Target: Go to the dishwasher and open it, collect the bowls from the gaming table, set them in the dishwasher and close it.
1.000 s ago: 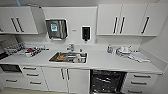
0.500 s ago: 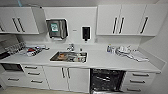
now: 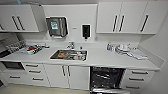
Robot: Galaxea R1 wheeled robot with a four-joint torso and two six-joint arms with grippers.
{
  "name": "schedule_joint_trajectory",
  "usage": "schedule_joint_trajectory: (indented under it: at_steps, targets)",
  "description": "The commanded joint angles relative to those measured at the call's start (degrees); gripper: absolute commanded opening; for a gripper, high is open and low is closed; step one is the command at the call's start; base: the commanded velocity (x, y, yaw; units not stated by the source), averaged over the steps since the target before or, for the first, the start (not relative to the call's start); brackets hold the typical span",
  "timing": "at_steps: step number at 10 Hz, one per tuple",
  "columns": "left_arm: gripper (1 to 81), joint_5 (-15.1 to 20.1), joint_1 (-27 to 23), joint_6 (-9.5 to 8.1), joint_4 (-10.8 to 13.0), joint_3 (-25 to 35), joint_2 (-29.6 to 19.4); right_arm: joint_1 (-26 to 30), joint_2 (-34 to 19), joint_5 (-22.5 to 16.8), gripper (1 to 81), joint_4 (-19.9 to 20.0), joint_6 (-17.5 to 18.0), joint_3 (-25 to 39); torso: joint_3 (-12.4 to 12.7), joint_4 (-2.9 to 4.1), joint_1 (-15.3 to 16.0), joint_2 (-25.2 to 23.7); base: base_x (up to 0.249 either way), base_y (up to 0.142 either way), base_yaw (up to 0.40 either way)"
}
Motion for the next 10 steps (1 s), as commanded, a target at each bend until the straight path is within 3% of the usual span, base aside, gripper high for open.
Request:
schedule_joint_trajectory:
  at_steps: [1,2,4,6,10]
  targets:
    - [81.1,3.0,-1.9,0.40,-0.4,-0.3,0.1,2.5,0.3,-3.1,81.1,-0.6,-0.1,0.5,3.9,0.00,-3.5,5.5,0.000,0.000,0.000]
    - [81.1,3.0,-1.9,0.31,-0.4,-0.3,0.0,2.5,0.3,-3.0,81.1,-0.6,-0.1,0.5,1.2,0.00,-4.9,7.5,0.000,0.000,0.000]
    - [81.1,3.1,-1.9,0.31,-0.4,-0.4,0.0,2.5,0.3,-3.0,81.1,-0.6,-0.1,0.4,2.7,0.00,-7.3,11.0,0.000,0.000,0.000]
    - [81.1,3.2,-1.9,0.31,-0.4,-0.4,0.0,2.5,0.3,-3.1,81.1,-0.6,-0.1,0.4,3.1,0.00,-7.4,14.7,0.000,0.000,0.000]
    - [81.1,3.2,-1.9,0.40,-0.4,-0.3,0.0,2.6,0.3,-3.0,81.1,-0.6,-0.1,0.5,3.2,0.00,-6.9,13.6,0.000,0.000,0.000]
